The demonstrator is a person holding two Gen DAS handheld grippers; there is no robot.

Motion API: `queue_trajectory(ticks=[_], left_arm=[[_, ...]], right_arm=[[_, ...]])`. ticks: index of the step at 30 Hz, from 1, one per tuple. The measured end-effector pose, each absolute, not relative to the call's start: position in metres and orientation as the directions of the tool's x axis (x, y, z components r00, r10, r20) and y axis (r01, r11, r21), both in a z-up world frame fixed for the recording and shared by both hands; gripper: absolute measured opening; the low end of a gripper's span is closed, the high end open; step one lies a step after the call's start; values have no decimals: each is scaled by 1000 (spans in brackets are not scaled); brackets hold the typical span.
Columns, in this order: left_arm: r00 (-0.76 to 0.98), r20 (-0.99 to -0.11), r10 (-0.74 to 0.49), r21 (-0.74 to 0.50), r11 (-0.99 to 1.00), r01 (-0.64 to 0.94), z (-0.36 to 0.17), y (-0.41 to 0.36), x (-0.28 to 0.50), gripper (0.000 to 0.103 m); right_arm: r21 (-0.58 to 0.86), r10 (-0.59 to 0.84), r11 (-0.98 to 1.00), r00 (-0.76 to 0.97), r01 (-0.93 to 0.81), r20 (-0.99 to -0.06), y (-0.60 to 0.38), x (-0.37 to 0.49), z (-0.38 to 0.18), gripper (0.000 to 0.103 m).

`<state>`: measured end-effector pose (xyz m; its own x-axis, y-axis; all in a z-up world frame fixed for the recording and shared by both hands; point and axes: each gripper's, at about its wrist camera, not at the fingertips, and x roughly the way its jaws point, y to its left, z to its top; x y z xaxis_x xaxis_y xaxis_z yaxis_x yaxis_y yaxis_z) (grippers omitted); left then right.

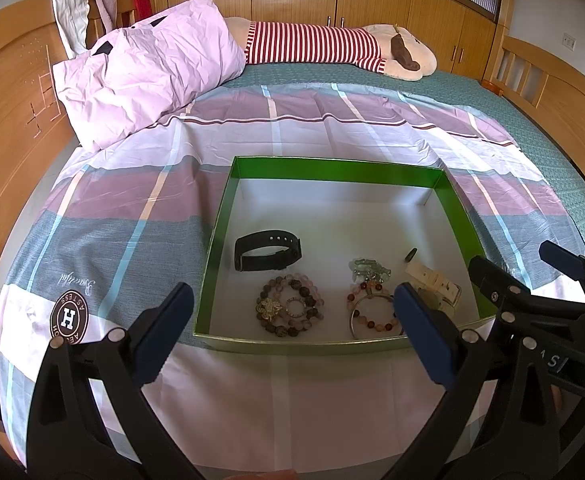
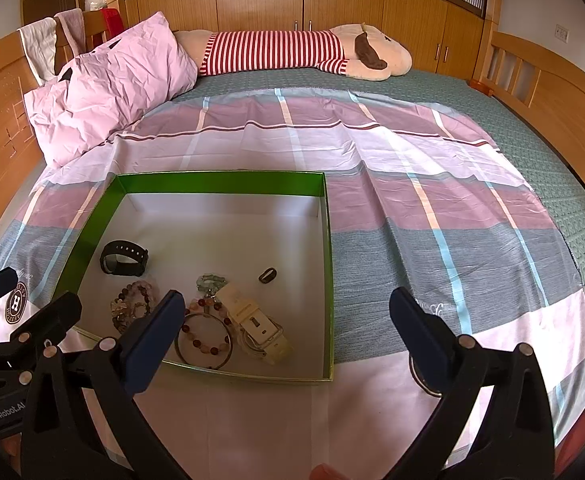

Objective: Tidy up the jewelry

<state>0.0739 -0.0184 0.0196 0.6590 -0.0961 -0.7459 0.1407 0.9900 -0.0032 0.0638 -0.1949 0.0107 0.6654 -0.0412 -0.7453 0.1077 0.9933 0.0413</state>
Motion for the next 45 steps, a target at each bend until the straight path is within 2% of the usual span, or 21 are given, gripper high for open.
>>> queue_trajectory(ticks=[45], left_arm=[[655,-749,-98,-7,990,140,15,-17,73,101]], right_arm=[[39,-40,994,664,104,-747,-200,63,10,102]])
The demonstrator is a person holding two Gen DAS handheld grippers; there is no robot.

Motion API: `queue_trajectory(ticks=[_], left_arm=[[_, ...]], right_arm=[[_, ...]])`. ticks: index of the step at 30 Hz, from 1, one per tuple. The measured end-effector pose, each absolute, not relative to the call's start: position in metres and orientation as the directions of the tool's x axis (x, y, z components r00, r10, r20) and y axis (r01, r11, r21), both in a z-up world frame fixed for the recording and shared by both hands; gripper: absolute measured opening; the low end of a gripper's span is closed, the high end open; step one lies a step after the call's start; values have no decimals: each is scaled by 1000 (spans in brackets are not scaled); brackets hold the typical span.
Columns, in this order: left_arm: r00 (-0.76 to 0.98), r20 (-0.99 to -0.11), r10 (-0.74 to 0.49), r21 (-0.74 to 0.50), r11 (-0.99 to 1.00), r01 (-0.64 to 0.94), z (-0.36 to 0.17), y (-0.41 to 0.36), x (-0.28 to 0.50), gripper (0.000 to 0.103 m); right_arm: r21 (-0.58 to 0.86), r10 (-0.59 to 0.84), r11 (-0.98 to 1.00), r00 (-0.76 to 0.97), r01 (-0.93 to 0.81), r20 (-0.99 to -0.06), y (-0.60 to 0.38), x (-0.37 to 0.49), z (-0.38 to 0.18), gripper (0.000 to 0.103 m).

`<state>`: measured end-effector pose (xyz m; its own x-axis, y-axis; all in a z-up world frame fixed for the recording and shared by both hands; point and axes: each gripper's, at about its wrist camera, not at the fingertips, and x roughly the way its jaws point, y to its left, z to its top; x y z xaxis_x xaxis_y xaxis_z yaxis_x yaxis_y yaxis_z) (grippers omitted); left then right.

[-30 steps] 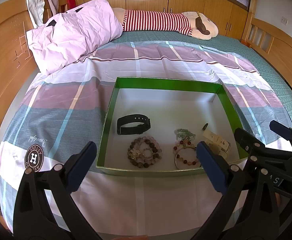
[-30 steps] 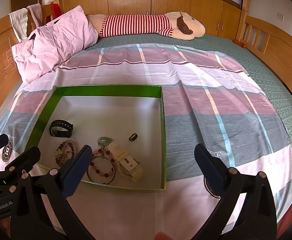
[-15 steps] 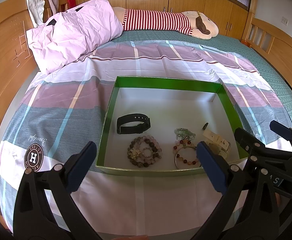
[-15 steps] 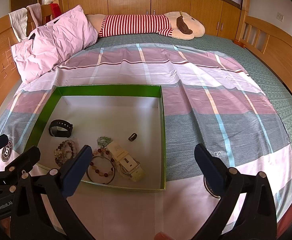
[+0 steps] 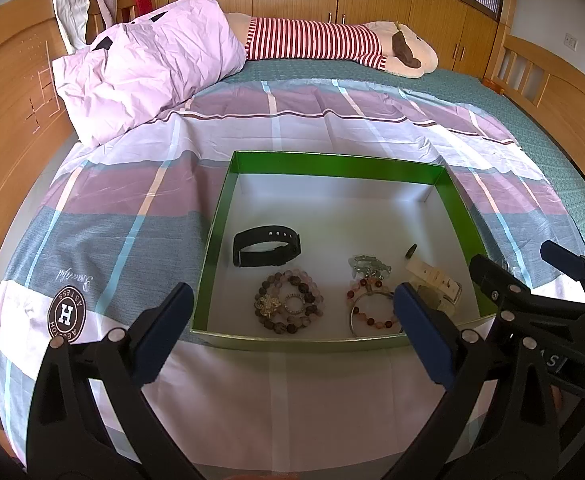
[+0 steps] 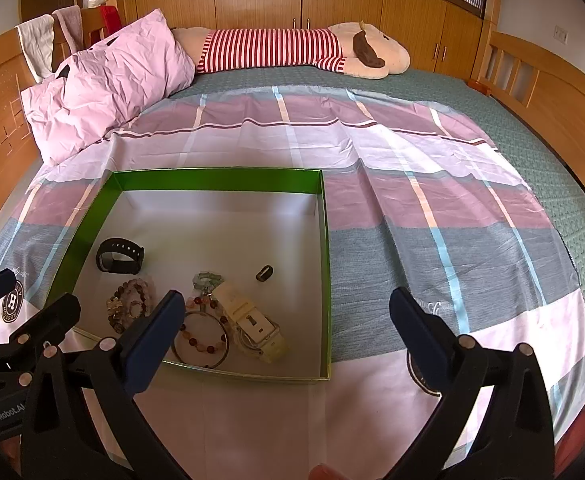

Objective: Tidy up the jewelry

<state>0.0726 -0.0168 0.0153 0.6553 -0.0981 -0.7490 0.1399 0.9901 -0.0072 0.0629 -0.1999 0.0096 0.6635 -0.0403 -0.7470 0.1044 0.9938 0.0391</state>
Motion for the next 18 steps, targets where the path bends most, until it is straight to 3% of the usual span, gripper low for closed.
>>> queue_trajectory(ticks=[18], left_arm=[[647,-758,-77,34,987,158,15,-28,70,101]], right_arm=[[20,-37,997,663,79,-748,-207,61,8,102]])
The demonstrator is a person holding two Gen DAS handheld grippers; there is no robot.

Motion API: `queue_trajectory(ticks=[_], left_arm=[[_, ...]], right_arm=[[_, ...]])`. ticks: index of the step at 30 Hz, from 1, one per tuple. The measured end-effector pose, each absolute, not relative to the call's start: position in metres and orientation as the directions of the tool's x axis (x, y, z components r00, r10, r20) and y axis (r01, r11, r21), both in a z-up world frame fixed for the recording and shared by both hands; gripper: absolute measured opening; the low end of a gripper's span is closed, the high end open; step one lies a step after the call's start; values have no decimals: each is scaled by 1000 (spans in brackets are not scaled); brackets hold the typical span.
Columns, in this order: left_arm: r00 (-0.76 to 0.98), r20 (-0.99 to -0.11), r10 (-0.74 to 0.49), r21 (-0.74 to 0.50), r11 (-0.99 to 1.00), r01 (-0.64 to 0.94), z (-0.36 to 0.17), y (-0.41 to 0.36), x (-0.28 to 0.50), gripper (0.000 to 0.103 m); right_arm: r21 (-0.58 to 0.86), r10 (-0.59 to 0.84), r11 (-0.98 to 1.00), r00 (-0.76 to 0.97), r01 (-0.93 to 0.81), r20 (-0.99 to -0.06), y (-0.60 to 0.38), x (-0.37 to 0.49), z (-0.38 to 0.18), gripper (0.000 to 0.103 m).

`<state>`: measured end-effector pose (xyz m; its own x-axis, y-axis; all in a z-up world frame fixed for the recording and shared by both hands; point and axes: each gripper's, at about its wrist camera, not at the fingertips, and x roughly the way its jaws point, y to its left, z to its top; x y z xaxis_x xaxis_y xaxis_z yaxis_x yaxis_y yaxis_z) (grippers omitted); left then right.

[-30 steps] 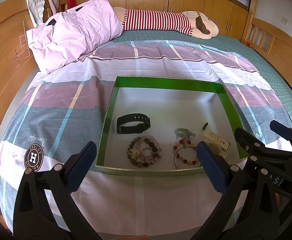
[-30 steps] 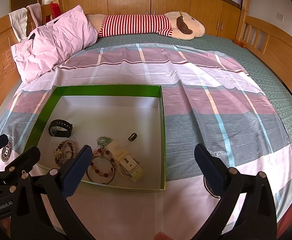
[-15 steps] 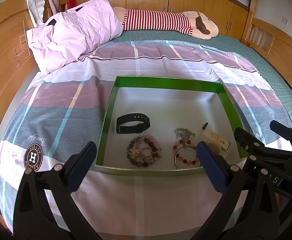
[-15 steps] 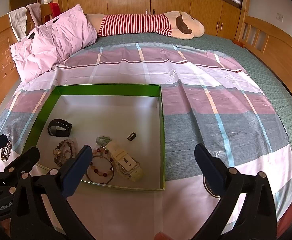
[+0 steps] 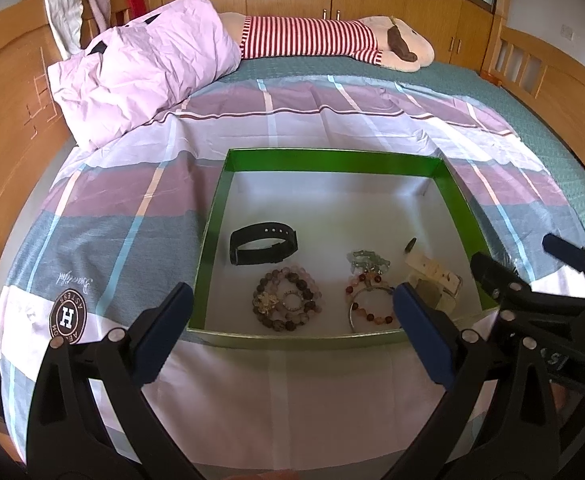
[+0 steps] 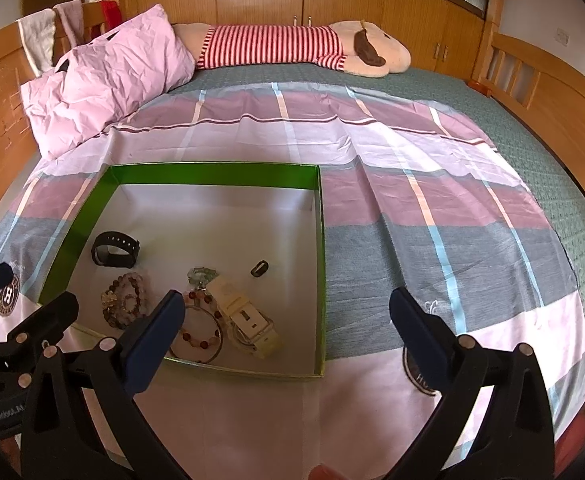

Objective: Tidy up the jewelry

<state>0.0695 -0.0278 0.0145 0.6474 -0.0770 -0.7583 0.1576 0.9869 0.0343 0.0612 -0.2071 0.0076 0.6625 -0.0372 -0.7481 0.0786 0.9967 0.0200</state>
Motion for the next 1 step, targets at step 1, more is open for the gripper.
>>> queue_trajectory(ticks=[1], left_arm=[[653,-755,-67,50,986,159,15,-30,69,101]], right_arm=[[23,-38,996,670,82,-742,-213,59,9,102]])
